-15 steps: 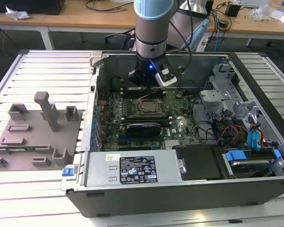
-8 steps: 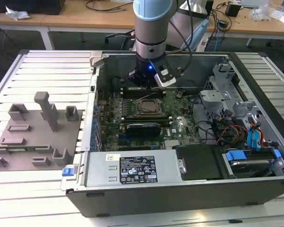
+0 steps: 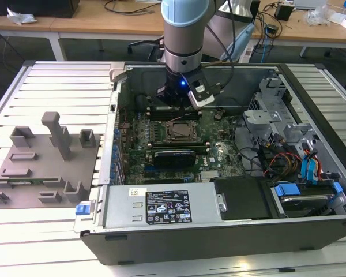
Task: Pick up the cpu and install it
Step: 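Install the first cpu locking lever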
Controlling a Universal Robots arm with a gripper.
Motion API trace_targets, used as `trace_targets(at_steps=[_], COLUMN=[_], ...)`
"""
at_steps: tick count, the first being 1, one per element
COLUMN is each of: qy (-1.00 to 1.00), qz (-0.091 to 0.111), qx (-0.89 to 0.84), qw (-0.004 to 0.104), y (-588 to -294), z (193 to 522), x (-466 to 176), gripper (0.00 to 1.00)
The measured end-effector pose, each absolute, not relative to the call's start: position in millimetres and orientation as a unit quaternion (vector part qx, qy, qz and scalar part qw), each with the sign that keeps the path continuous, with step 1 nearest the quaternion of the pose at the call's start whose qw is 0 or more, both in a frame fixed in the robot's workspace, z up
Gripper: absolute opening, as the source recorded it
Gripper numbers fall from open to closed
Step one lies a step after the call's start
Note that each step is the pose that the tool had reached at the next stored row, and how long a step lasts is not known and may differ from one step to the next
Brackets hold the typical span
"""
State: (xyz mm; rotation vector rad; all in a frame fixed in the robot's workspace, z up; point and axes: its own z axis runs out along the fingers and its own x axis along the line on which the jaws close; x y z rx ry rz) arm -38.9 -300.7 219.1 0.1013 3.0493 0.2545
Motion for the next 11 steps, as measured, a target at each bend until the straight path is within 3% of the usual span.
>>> trace_targets(at_steps=[5,11], qy=[0.995,0.994], qz=[0.081,0.080], qx=[0.038,0.056], qw=[0.049,0.052], y=[-300.8,-300.5], z=[217.4,215.4], x=[-40.5,-42.3], gripper=[0.11,0.11])
